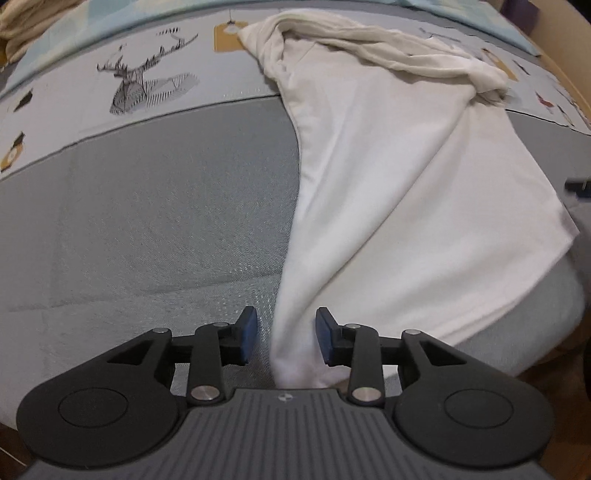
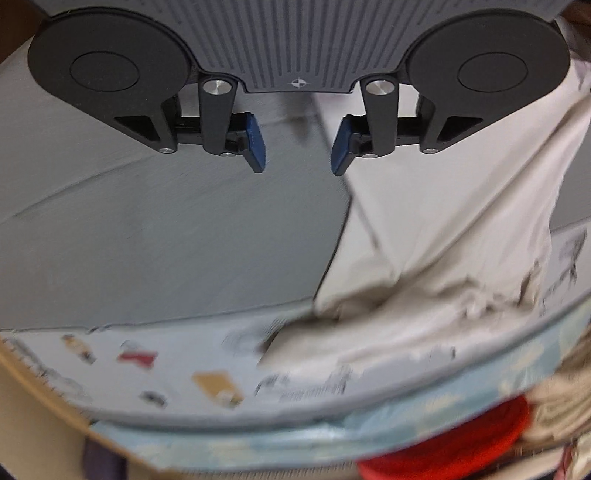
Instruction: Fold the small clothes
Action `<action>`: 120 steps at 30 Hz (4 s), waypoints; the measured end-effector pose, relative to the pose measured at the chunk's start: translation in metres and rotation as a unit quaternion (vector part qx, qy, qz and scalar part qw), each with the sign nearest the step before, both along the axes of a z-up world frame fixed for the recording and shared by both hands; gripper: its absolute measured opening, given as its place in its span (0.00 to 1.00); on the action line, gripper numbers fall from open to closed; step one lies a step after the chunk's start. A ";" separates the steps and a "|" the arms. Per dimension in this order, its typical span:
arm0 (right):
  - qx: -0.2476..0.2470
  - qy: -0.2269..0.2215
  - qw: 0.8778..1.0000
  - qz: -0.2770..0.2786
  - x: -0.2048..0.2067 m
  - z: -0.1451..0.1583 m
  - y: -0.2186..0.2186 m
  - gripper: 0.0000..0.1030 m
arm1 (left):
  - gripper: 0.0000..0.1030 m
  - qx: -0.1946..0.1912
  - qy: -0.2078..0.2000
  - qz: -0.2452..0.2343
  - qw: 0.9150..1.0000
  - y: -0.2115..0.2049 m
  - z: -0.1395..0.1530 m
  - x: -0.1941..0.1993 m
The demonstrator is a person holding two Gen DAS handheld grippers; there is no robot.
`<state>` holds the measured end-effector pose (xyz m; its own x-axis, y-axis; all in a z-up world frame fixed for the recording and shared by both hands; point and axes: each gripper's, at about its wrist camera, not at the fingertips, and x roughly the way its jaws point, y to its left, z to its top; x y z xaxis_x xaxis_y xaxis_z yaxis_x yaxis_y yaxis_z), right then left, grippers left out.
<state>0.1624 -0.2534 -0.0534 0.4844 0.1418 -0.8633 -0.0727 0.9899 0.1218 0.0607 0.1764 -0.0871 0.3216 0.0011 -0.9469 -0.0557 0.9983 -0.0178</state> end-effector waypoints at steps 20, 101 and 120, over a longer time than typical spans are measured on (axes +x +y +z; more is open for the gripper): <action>-0.117 -0.064 0.988 -0.077 -0.029 0.030 -0.080 0.00 | 0.06 -0.074 -0.040 -0.095 0.992 -0.094 0.010 0.028; -0.119 0.030 0.983 0.136 -0.050 -0.026 -0.016 0.26 | 0.46 0.068 0.062 -0.174 0.981 -0.165 0.003 0.029; -0.005 -0.195 0.980 0.030 -0.016 0.051 0.034 0.26 | 0.76 0.057 -0.240 0.010 0.969 -0.198 0.105 0.100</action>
